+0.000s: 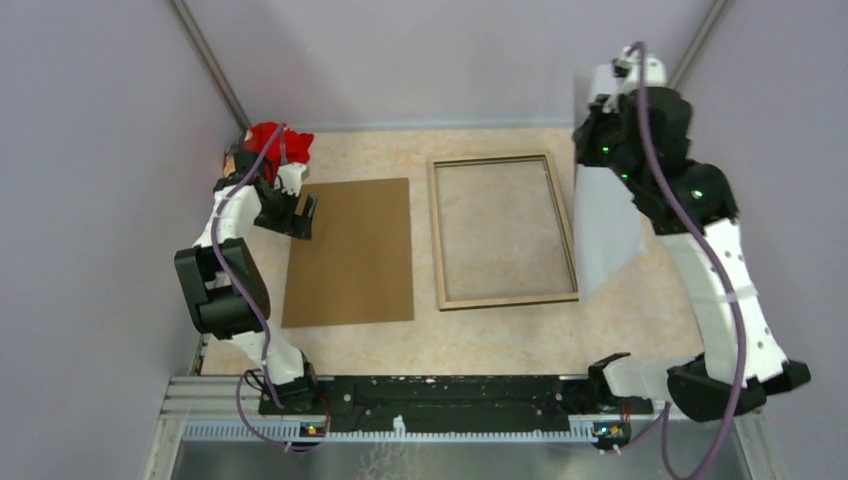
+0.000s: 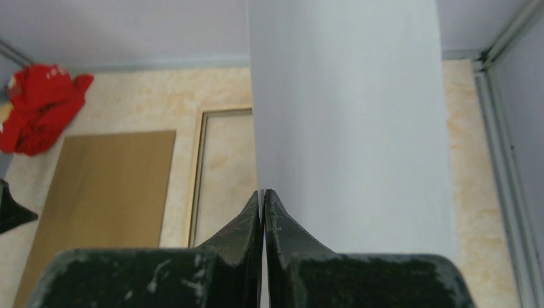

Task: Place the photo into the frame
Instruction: Turn over the photo from the photo frame.

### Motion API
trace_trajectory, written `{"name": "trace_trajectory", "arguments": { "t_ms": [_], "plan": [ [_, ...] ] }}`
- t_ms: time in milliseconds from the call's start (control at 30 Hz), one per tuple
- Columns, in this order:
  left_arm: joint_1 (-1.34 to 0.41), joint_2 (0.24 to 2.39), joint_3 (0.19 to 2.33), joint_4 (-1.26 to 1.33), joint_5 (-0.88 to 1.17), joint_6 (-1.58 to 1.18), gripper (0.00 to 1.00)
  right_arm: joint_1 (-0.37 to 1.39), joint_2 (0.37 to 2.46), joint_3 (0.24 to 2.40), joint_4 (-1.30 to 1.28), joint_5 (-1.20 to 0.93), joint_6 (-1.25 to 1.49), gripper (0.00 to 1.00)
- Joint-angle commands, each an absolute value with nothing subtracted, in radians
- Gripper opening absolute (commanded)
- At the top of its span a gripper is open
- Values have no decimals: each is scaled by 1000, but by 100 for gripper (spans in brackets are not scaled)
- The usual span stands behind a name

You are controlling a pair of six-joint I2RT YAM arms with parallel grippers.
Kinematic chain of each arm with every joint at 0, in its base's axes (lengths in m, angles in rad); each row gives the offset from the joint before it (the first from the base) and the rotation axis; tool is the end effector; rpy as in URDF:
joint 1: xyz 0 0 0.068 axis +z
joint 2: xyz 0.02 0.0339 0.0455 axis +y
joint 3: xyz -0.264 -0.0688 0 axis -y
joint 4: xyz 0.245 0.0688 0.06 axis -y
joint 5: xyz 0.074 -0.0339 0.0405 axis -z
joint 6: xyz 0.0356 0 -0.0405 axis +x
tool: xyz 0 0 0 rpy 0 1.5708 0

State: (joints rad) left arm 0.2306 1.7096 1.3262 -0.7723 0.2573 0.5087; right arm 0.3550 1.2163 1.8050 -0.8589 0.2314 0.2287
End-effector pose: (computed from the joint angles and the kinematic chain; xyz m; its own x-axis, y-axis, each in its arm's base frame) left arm 0.3427 0.0712 0.2397 -0.8371 0.2873 -0.4656 0.3281 0.9446 -0.0070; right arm 0.1937 0.0631 0.5180 -0.2735 0.1340 -0.9525 -0.0709 0.9847 0.1589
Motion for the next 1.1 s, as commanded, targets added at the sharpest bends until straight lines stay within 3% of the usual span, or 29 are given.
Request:
{"name": "trace_trajectory", "arguments": {
  "t_ms": [0,200,467,767,1067],
  "plan": [
    [223,1651,1317,-776,290,522,93,482,1324,1727,-850,310,271,0],
    [213,1646,1319,-779,295,523,93,547,1452,1603,-732,307,395,0],
    [213,1644,1317,-780,299,522,93,633,1649,1574,-635,465,650,0],
    [212,1648,1284,-757,291,526,93,639,1893,1834,-900,639,1029,0],
    [212,1656,1270,-740,288,522,93,638,1978,1906,-898,698,1095,0]
  ]
}}
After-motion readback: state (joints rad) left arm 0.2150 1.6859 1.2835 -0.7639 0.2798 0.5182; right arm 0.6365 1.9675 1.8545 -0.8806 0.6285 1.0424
